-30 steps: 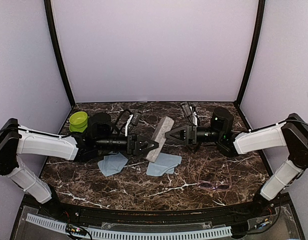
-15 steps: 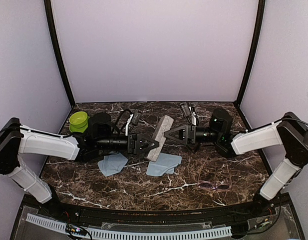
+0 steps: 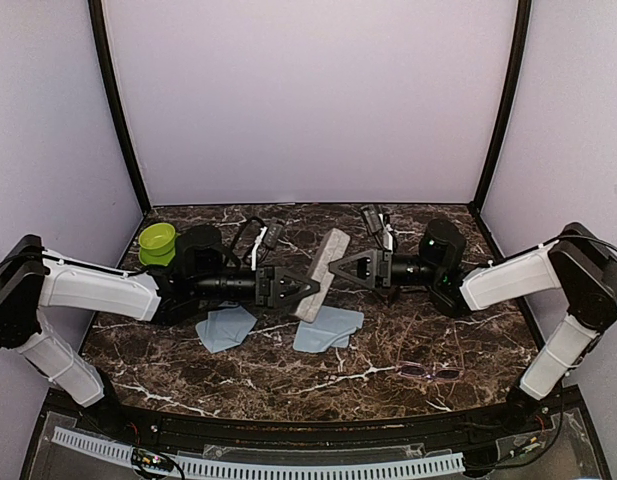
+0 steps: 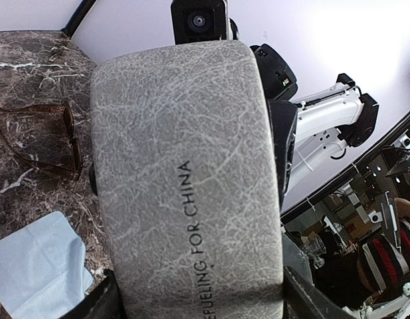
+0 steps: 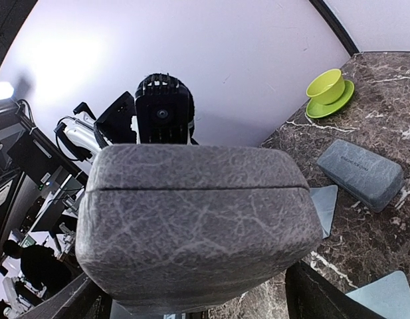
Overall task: Organize the sunglasses
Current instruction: Open the sunglasses case, then place the opened sunglasses case at the center of the board.
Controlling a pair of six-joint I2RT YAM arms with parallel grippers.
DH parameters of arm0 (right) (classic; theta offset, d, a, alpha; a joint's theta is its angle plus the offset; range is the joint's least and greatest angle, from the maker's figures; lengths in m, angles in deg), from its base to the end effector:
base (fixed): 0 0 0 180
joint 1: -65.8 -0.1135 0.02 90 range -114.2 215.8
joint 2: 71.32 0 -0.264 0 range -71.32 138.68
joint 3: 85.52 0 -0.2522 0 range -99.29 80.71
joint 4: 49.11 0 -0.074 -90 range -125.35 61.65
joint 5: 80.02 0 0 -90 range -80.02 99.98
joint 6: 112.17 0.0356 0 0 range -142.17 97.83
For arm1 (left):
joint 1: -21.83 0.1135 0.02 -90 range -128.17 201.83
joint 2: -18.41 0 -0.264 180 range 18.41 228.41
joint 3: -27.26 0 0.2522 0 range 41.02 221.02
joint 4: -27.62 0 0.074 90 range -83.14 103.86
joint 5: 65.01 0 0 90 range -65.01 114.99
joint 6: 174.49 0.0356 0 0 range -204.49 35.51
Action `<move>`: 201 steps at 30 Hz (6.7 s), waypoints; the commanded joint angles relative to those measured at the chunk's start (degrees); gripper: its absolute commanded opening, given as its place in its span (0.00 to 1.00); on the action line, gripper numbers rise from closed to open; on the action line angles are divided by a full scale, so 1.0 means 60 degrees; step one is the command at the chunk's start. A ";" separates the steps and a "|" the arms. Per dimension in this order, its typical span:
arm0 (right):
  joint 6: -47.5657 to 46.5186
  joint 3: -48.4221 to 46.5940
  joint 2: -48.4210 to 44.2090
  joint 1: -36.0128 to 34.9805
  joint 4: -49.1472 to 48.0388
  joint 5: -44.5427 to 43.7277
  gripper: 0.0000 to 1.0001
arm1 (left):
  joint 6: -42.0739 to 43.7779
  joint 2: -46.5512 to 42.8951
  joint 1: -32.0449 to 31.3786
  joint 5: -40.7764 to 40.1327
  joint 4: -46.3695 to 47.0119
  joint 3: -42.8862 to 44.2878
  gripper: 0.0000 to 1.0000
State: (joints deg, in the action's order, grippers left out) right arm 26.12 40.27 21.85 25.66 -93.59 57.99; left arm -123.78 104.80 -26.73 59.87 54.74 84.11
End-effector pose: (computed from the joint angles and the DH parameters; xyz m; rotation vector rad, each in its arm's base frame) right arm 0.2337 0.2317 0.2279 -0.6837 1.6878 1.7775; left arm 0.2004 -0.2578 0.2483 0.6878 1.7555 -1.6090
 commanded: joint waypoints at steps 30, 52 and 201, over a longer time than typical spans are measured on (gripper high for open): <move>0.0460 0.0065 0.0306 -0.0063 -0.1508 0.0585 0.82 | -0.0337 0.0149 -0.0023 0.0205 0.1040 -0.0092 0.00; -0.0688 -0.0018 -0.0038 0.0283 -0.0480 0.1178 0.30 | -0.0535 0.0035 0.0143 0.0686 0.1374 -0.0395 0.00; -0.5896 -0.1302 -0.0442 -0.0341 0.8969 -0.4315 0.80 | -0.0970 -0.2794 0.3531 0.2656 -0.2934 -0.4395 0.04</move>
State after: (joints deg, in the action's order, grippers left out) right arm -8.52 33.05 18.15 24.17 -38.32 33.01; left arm -132.06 90.57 -6.29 76.48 40.82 57.95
